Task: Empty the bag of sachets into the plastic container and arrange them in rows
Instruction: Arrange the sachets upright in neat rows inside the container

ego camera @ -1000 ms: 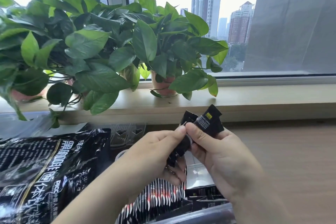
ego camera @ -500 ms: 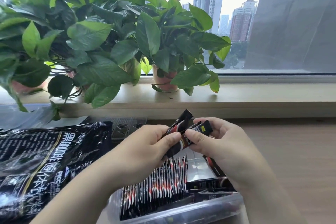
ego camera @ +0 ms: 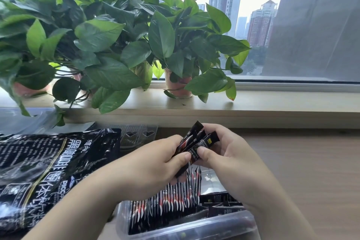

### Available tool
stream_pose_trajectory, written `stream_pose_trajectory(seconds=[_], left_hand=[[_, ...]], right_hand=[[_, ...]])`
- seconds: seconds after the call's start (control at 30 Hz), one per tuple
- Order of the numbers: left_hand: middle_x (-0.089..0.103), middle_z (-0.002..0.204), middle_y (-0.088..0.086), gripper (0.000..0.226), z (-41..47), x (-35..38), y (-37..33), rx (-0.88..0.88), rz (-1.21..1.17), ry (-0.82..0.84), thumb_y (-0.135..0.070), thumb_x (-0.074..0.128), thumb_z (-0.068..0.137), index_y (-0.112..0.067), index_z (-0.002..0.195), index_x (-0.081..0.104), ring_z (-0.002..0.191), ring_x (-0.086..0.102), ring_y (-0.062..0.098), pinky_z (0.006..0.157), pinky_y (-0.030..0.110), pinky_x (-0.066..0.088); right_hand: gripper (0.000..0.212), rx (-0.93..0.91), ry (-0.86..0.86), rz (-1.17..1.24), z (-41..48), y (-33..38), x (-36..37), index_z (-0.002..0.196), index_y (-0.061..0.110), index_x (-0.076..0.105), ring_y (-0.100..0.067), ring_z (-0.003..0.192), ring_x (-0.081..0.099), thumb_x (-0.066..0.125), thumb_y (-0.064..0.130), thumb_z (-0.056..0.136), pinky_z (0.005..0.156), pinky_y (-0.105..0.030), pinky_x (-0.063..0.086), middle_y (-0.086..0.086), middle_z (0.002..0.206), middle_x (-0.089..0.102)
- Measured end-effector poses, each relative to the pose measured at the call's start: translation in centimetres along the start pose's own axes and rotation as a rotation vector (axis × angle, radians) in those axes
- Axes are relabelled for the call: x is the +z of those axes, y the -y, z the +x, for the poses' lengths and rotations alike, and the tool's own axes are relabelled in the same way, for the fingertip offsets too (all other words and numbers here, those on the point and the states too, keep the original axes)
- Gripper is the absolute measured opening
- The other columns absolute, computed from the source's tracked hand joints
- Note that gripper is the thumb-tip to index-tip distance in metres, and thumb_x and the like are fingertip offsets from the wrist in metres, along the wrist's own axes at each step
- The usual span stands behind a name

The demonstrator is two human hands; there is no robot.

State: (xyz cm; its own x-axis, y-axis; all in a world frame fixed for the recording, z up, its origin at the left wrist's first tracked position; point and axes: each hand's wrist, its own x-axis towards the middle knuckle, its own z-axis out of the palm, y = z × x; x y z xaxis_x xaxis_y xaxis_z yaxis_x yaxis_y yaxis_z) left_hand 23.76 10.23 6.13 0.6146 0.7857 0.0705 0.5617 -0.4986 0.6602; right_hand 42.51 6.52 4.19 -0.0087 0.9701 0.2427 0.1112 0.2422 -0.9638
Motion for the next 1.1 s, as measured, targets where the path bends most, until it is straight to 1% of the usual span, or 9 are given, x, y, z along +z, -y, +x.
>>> stream_pose_trajectory(seconds=[0.1,0.27,0.37,0.5,0.6,0.73,0.87,0.97,1.1], left_hand=[[0.063,0.072,-0.008,0.015,0.0,0.1,0.2,-0.005,0.004,-0.024,-0.047,0.045,0.100,-0.034,0.095,0.051,0.066,0.063,0.009,0.066,0.041,0.057],[0.053,0.062,-0.013,0.025,0.2,0.5,-0.1,0.011,0.051,-0.061,-0.057,0.049,0.096,-0.034,0.087,0.049,0.052,0.046,0.003,0.053,0.028,0.038],[0.057,0.064,-0.009,0.024,0.4,0.7,-0.2,-0.010,0.092,-0.072,-0.048,0.051,0.099,-0.031,0.082,0.048,0.054,0.050,0.005,0.055,0.038,0.047],[0.062,0.071,-0.004,0.023,0.5,0.9,-0.2,-0.040,0.136,-0.071,-0.050,0.049,0.098,-0.031,0.084,0.047,0.066,0.062,0.015,0.071,0.050,0.056],[0.063,0.073,-0.001,0.020,0.6,1.1,0.0,-0.026,0.154,-0.046,-0.045,0.048,0.100,-0.029,0.088,0.046,0.069,0.066,0.017,0.073,0.050,0.056],[0.063,0.072,-0.015,0.016,0.5,1.1,0.1,0.026,0.214,-0.019,-0.047,0.048,0.098,-0.035,0.089,0.043,0.059,0.062,0.008,0.063,0.038,0.054],[0.060,0.074,-0.014,0.017,0.6,0.9,0.2,0.078,0.214,-0.024,-0.050,0.056,0.096,-0.034,0.092,0.050,0.064,0.053,0.004,0.062,0.027,0.046],[0.060,0.074,-0.018,0.020,0.7,0.9,0.2,0.110,0.158,-0.049,-0.052,0.061,0.092,-0.033,0.096,0.057,0.064,0.050,0.003,0.062,0.025,0.044],[0.063,0.066,-0.012,0.019,0.7,0.6,0.0,0.186,0.012,-0.107,-0.050,0.067,0.091,-0.031,0.094,0.069,0.055,0.048,0.004,0.053,0.025,0.041]], right_hand=[[0.048,-0.083,0.014,-0.073,0.0,0.0,0.1,0.127,0.035,0.058,-0.024,0.102,0.069,0.057,-0.001,0.096,0.089,-0.034,0.059,-0.005,0.119,0.066],[0.059,-0.216,0.017,-0.260,-0.3,0.3,0.1,0.137,0.055,0.045,-0.030,0.094,0.068,0.057,0.018,0.092,0.086,-0.051,0.058,0.012,0.121,0.063],[0.057,-0.190,0.050,-0.339,-0.5,0.1,0.3,0.143,0.050,0.041,-0.013,0.110,0.063,0.055,0.033,0.090,0.099,-0.040,0.052,0.015,0.121,0.061],[0.046,-0.092,0.068,-0.241,-0.3,0.3,0.7,0.145,0.042,0.044,-0.012,0.116,0.061,0.048,0.048,0.099,0.107,-0.041,0.046,0.012,0.130,0.058],[0.063,-0.078,0.048,-0.250,-0.2,0.6,0.8,0.139,0.037,0.051,-0.010,0.124,0.056,0.038,0.063,0.083,0.109,-0.040,0.044,0.016,0.132,0.058],[0.031,-0.118,-0.057,-0.355,-0.3,0.6,0.6,0.105,0.039,0.059,-0.005,0.088,0.063,0.040,0.060,0.093,0.083,-0.036,0.054,0.014,0.094,0.068],[0.025,-0.091,-0.079,-0.460,-0.1,0.2,0.1,0.088,0.032,0.056,-0.009,0.056,0.059,0.049,0.055,0.092,0.055,-0.037,0.051,0.008,0.067,0.066],[0.023,-0.047,-0.055,-0.406,0.0,0.2,-0.2,0.085,0.028,0.059,-0.005,0.046,0.054,0.058,0.050,0.092,0.050,-0.028,0.043,0.007,0.056,0.064],[0.016,-0.046,-0.072,-0.192,0.0,0.5,-0.3,0.080,0.026,0.067,-0.003,0.041,0.054,0.065,0.035,0.093,0.047,-0.020,0.044,0.007,0.051,0.062]])
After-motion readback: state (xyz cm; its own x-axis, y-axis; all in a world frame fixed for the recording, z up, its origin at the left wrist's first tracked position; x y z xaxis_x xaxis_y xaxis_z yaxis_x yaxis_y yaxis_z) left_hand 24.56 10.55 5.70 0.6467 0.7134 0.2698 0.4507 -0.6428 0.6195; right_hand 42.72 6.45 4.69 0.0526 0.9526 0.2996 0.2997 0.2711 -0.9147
